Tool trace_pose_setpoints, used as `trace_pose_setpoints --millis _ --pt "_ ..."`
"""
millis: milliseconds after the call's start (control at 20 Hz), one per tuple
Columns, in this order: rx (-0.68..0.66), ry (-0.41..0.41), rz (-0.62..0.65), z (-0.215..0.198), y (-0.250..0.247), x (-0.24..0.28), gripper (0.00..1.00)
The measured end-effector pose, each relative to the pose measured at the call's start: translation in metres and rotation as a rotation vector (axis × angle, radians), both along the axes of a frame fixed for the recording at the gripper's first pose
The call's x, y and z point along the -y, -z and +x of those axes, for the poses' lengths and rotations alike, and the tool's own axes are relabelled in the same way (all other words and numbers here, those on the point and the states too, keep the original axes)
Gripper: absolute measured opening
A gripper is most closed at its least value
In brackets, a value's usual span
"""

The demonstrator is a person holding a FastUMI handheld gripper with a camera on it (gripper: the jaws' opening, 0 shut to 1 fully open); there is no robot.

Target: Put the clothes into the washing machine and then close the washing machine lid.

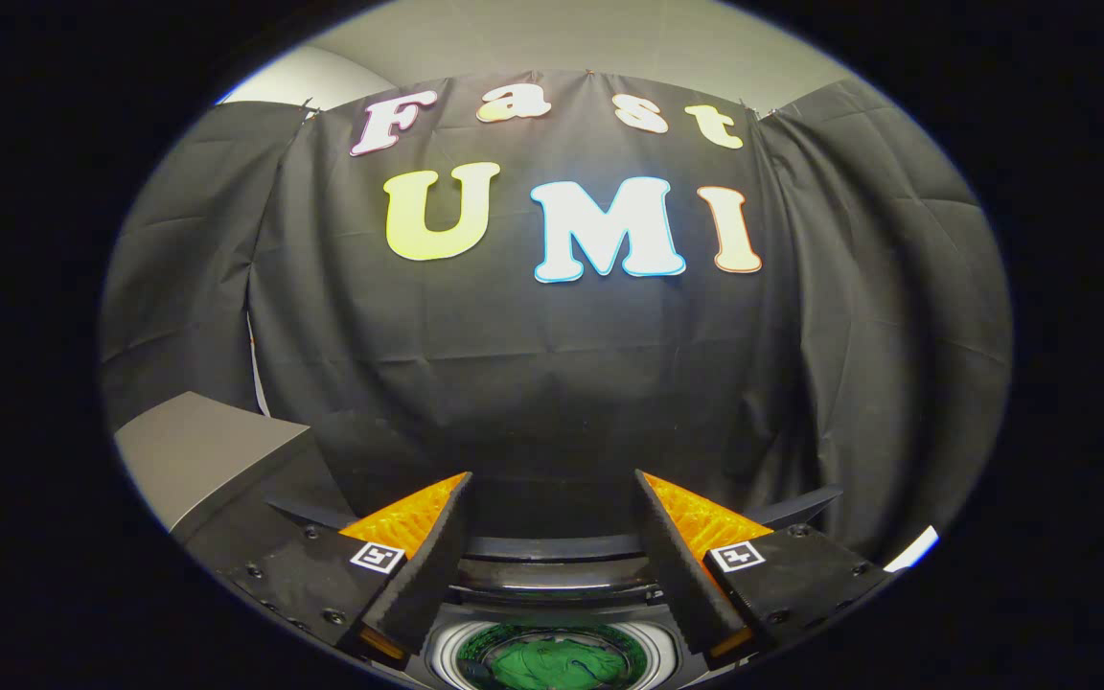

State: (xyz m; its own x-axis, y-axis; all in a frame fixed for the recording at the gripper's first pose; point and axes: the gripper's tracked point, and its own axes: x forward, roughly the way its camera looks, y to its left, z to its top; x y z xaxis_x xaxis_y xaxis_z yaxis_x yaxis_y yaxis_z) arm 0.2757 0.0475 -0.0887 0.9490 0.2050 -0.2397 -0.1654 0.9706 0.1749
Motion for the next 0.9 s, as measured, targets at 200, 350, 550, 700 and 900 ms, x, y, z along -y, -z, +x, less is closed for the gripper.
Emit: trace_pose_setpoints --millis 200,350,550,700,900 --pt "0.005 -0.004 0.000 -0.016 0.004 0.002 1.00" --pt "0.006 -0.006 0.002 -0.025 0.006 0.003 1.00" --pt "0.010 -0.004 0.004 -0.037 0.009 0.004 1.00" --pt "0.010 -0.004 0.003 -0.046 0.013 0.005 1.00" --pt "0.017 -0.010 0.005 -0.054 0.017 0.005 1.00"
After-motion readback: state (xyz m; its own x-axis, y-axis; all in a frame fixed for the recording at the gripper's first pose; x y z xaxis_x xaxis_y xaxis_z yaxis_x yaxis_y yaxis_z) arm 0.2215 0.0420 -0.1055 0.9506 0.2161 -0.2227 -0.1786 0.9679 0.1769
